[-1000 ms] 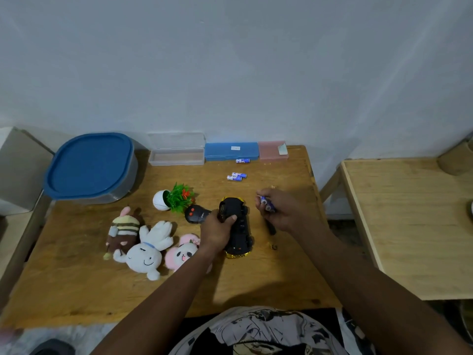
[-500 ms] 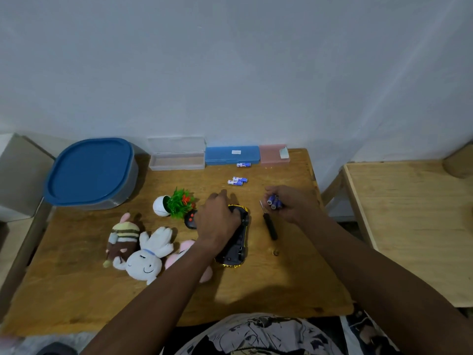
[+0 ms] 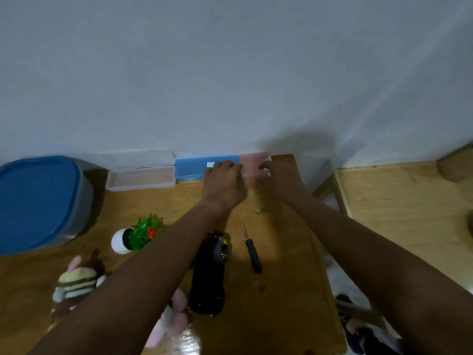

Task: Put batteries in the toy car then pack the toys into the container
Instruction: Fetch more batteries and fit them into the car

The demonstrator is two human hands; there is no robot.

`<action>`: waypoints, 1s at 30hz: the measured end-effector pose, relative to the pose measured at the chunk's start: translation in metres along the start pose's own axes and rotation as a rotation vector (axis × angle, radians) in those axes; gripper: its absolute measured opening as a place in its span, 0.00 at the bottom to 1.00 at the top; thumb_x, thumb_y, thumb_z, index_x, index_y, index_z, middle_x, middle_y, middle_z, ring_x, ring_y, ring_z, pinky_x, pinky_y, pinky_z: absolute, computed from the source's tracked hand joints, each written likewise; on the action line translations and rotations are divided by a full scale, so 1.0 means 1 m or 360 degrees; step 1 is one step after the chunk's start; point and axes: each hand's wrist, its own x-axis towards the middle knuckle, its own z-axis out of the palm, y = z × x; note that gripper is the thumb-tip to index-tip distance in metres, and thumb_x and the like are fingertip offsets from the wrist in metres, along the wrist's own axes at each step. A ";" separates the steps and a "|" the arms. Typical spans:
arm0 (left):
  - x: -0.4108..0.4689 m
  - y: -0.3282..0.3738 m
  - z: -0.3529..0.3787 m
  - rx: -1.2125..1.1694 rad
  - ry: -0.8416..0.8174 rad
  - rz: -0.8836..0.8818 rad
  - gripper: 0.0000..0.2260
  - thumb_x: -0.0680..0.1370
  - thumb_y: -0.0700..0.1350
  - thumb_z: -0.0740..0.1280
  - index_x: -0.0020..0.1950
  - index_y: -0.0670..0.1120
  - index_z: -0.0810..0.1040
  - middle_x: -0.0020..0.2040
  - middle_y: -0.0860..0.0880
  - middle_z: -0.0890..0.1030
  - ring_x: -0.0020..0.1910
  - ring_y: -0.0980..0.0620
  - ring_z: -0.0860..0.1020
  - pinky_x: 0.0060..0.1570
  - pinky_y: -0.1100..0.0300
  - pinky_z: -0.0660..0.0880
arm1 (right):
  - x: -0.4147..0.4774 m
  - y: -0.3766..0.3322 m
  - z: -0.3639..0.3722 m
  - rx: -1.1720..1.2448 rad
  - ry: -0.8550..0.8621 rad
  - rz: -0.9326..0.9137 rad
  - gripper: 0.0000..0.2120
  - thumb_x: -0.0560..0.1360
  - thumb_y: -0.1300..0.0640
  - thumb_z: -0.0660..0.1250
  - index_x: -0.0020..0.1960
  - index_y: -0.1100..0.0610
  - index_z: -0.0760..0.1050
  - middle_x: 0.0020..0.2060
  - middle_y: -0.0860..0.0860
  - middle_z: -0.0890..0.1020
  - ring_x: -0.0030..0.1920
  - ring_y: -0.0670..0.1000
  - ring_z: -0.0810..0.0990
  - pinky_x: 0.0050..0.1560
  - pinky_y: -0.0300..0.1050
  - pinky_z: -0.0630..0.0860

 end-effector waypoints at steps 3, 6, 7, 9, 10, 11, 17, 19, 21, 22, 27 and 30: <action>0.025 -0.006 0.017 0.0038 0.0016 0.0055 0.29 0.72 0.50 0.71 0.73 0.47 0.71 0.72 0.45 0.71 0.71 0.44 0.66 0.67 0.46 0.63 | 0.022 0.014 0.006 -0.0366 0.0000 -0.0202 0.14 0.77 0.50 0.59 0.51 0.54 0.81 0.41 0.54 0.84 0.40 0.55 0.83 0.42 0.48 0.77; 0.040 -0.013 0.029 0.0113 0.0045 0.0093 0.33 0.70 0.52 0.72 0.74 0.48 0.69 0.73 0.45 0.70 0.72 0.44 0.64 0.66 0.45 0.63 | 0.032 0.020 0.006 -0.0595 -0.0016 -0.0357 0.10 0.74 0.51 0.64 0.47 0.55 0.81 0.37 0.55 0.84 0.36 0.57 0.82 0.39 0.54 0.79; 0.044 -0.016 0.032 0.0118 0.0062 0.0096 0.33 0.70 0.53 0.72 0.73 0.47 0.69 0.73 0.46 0.71 0.72 0.44 0.65 0.65 0.45 0.63 | 0.034 0.021 0.005 -0.0669 -0.0014 -0.0408 0.09 0.74 0.52 0.66 0.46 0.56 0.81 0.36 0.56 0.84 0.35 0.57 0.82 0.38 0.53 0.79; 0.051 -0.022 0.038 0.0119 0.0105 0.0120 0.31 0.71 0.55 0.71 0.71 0.47 0.72 0.69 0.47 0.75 0.71 0.45 0.66 0.63 0.46 0.62 | 0.037 0.024 0.004 -0.0832 0.0019 -0.0554 0.06 0.70 0.55 0.71 0.42 0.58 0.81 0.33 0.56 0.82 0.30 0.57 0.81 0.33 0.48 0.79; 0.054 -0.024 0.040 0.0119 0.0121 0.0129 0.30 0.70 0.57 0.70 0.70 0.47 0.73 0.68 0.47 0.76 0.70 0.45 0.67 0.62 0.47 0.62 | 0.039 0.026 0.005 -0.0877 0.0004 -0.0618 0.06 0.68 0.56 0.74 0.40 0.58 0.80 0.31 0.55 0.82 0.27 0.56 0.80 0.30 0.45 0.77; 0.057 -0.026 0.042 0.0117 0.0133 0.0129 0.29 0.70 0.58 0.71 0.69 0.47 0.74 0.67 0.48 0.77 0.69 0.45 0.67 0.62 0.47 0.62 | 0.040 0.026 0.006 -0.0905 -0.0015 -0.0673 0.07 0.66 0.56 0.76 0.38 0.58 0.80 0.30 0.55 0.82 0.25 0.55 0.79 0.28 0.42 0.76; 0.066 -0.029 0.045 0.0152 0.0199 0.0121 0.30 0.69 0.60 0.73 0.68 0.49 0.75 0.64 0.50 0.80 0.66 0.46 0.69 0.59 0.49 0.58 | 0.046 0.026 0.007 -0.1019 -0.0096 -0.0859 0.10 0.63 0.58 0.77 0.34 0.59 0.77 0.26 0.55 0.79 0.20 0.54 0.75 0.24 0.40 0.74; 0.066 -0.029 0.045 0.0142 0.0217 0.0116 0.31 0.68 0.59 0.74 0.68 0.49 0.74 0.64 0.50 0.80 0.66 0.46 0.69 0.60 0.48 0.59 | 0.045 0.019 -0.004 -0.1023 -0.0039 -0.0895 0.06 0.63 0.56 0.70 0.30 0.56 0.76 0.24 0.52 0.77 0.20 0.52 0.74 0.28 0.33 0.66; 0.066 -0.027 0.045 0.0121 0.0214 0.0094 0.33 0.68 0.60 0.75 0.70 0.50 0.73 0.64 0.49 0.79 0.67 0.46 0.69 0.61 0.47 0.58 | 0.047 0.014 -0.020 -0.0964 0.0050 -0.0884 0.07 0.65 0.56 0.65 0.29 0.55 0.75 0.24 0.51 0.77 0.21 0.52 0.75 0.30 0.35 0.60; 0.065 -0.026 0.045 0.0102 0.0195 0.0076 0.34 0.68 0.60 0.75 0.71 0.50 0.72 0.65 0.49 0.79 0.68 0.46 0.68 0.62 0.47 0.57 | 0.048 0.012 -0.028 -0.0892 -0.0016 -0.0870 0.07 0.67 0.57 0.67 0.31 0.56 0.76 0.25 0.52 0.77 0.23 0.53 0.76 0.30 0.36 0.62; 0.060 -0.022 0.046 -0.0079 0.0125 0.0002 0.40 0.67 0.59 0.76 0.75 0.53 0.64 0.65 0.46 0.76 0.73 0.46 0.61 0.67 0.45 0.54 | 0.063 0.012 -0.059 -0.0710 0.0029 -0.0689 0.09 0.72 0.52 0.71 0.48 0.56 0.83 0.38 0.55 0.83 0.36 0.56 0.81 0.36 0.42 0.67; 0.055 -0.021 0.044 -0.0201 0.0111 -0.0031 0.42 0.67 0.57 0.77 0.76 0.53 0.61 0.65 0.45 0.75 0.73 0.47 0.57 0.68 0.45 0.53 | 0.062 0.017 -0.056 -0.0570 0.0238 -0.0611 0.11 0.76 0.52 0.68 0.55 0.54 0.83 0.46 0.55 0.85 0.43 0.57 0.83 0.42 0.46 0.77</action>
